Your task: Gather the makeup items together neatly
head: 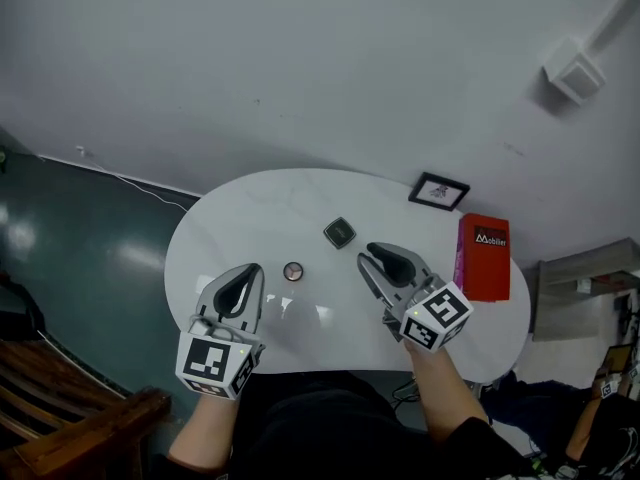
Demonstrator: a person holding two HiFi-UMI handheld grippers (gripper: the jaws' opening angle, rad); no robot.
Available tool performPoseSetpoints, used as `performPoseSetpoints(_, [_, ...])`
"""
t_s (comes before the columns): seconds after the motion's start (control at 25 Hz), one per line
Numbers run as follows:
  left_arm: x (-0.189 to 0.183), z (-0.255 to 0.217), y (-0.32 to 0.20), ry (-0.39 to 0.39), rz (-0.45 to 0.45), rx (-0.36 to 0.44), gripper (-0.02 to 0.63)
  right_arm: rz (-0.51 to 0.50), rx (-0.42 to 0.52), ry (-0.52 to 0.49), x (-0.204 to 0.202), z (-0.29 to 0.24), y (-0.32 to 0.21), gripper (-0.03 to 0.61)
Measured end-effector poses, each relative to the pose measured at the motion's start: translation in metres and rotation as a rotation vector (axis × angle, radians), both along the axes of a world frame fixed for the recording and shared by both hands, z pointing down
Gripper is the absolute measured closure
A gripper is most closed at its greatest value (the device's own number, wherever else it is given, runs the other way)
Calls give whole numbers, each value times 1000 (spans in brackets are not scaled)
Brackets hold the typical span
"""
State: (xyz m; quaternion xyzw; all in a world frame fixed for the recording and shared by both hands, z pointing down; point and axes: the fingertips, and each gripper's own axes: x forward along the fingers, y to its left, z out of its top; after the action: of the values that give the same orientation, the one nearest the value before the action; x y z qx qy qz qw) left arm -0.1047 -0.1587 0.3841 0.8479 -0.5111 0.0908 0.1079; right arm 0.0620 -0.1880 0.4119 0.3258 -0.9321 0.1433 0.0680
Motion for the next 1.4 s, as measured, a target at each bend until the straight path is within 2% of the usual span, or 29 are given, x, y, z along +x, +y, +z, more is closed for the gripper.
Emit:
performPoseSetpoints(0.12, [-3,11,1,11,-13,-24,594,-17,-29,41,-4,16,-7,451])
performPoseSetpoints(0.28, [-3,20,-1,10,17,-37,594,-34,-67,122,-10,46,-17,418])
performPoseSetpoints(0.48, [3,33,-10,53,38,-73,594,-29,-138,204,-12,105,-39,368])
performPoseSetpoints(0.68, [19,58,-9,55,84,-116,594,-10,-198,270,-5,165,-62,339])
performPoseSetpoints(0.88, [20,86,-4,56,87,-180,594,30,-229,310,-1,210,-83,321])
performPoseSetpoints(1.08, [16,101,1,59,78,-228,594,8,-226,415,-7,235,-88,313])
performPoseSetpoints(1.2, [14,103,2,55,77,-226,594,8,-200,493,-9,239,-95,313])
performPoseSetpoints(1.4, [17,103,9,57,94,-224,594,-22,-174,546,-8,238,-101,311])
